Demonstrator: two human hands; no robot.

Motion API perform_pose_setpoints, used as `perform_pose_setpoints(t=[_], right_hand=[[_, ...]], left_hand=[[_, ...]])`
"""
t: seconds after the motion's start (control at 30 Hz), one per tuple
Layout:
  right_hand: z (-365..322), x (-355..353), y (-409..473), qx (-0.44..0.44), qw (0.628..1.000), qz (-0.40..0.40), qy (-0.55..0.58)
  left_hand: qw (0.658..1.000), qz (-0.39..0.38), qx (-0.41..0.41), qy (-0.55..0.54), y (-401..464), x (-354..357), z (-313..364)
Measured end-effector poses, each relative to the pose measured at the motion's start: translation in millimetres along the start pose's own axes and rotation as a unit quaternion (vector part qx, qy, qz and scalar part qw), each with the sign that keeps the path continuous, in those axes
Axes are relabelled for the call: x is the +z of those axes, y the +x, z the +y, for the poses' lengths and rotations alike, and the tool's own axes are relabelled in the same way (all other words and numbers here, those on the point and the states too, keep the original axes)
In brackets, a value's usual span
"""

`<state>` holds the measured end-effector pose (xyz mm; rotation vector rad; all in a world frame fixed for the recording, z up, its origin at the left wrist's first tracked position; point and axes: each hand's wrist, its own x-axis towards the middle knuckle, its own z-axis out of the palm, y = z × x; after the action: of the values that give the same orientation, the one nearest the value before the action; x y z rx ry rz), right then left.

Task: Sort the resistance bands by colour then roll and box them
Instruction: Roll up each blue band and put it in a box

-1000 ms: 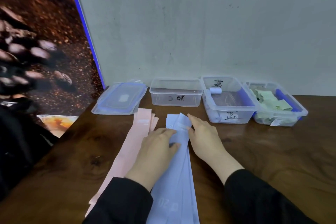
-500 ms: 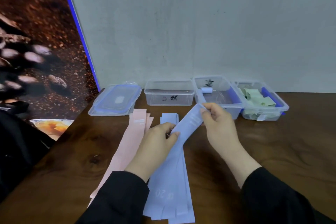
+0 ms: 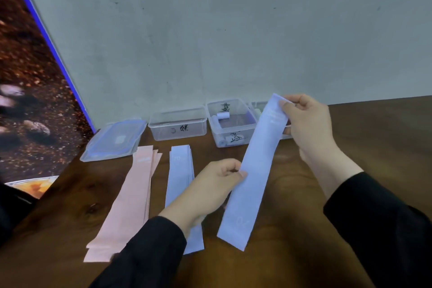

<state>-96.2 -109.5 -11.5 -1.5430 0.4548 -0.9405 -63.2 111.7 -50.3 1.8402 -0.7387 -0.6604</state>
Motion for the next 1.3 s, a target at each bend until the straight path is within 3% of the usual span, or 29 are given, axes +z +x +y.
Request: perform_pose_setpoints(t=[0.1,0.17,0.23,0.3,0.4,0.53,0.7,0.83,0.93,1.1,1.3], right_hand=[[28.6,-6.6,19.7,0.031,0.996,-0.03,-0.076],[51.6,-11.7,19.6,0.069,0.973,-0.111,-0.191],[71.6,-20.5,4.0,0.075,0.931,-0.168,-0.316],[86.4,-31.6,-20.5,0.059,0.921,-0.142,-0.358],[102.9,-41.9,-56.0,0.018,0.917,-0.131,-0.377],[107.8,-38.9,-78.0,-0.042,0.903,-0.195,-0.38],[110.2,-34.5,-81.3,-0.067,0.871,-0.28,-0.399],[104.6,-36.9,-86.2,-0.086,0.885,-0.261,-0.376],[90.7,-50.9,-106.2,-0.113,0.906,-0.288,-0.289],[79.3,-91.9,-141.7,-0.174,0.845,-0.417,-0.286],[83.0,-116.0,-151.6,-0.194,0.801,-0.469,-0.317]], left_hand=[[0.999,0.02,-0.032,-0.007,2.5,24.7,-3.0],[0.99,0.046,-0.024,0.13,5.7,36.3,-14.6],[0.946,0.07,0.022,0.316,6.8,43.0,-32.2],[0.916,0.091,0.076,0.383,2.5,46.4,-50.3],[0.912,0.118,0.118,0.374,-4.0,48.4,-70.6],[0.907,0.141,0.159,0.363,-5.1,51.4,-73.6],[0.91,0.105,0.195,0.349,-12.1,55.9,-73.4],[0.905,0.093,0.216,0.355,-17.6,57.7,-77.5],[0.902,0.062,0.234,0.358,-27.0,59.5,-73.9],[0.891,-0.004,0.267,0.367,-45.2,63.1,-74.1],[0.886,-0.012,0.26,0.384,-51.0,66.7,-75.5]])
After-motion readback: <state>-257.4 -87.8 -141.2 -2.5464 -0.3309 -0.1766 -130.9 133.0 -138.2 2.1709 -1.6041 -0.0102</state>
